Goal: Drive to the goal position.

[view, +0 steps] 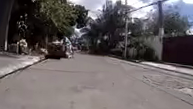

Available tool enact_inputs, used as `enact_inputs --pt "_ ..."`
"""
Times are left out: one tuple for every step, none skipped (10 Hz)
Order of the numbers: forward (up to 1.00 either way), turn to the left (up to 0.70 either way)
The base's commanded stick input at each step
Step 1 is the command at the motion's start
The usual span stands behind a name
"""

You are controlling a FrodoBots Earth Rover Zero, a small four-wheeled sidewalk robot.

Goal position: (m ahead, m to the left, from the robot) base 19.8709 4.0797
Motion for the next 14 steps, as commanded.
enact_inputs --pt "0.85 0.00" --pt "0.85 0.00" --pt "0.85 0.00" --pt "0.85 0.00" --pt "0.85 0.00" --pt "0.85 0.00" --pt "0.85 0.00" --pt "0.85 0.00" --pt "0.85 0.00" --pt "0.85 0.00" --pt "0.85 0.00" --pt "0.85 0.00" --pt "0.85 0.00" --pt "0.85 0.00"
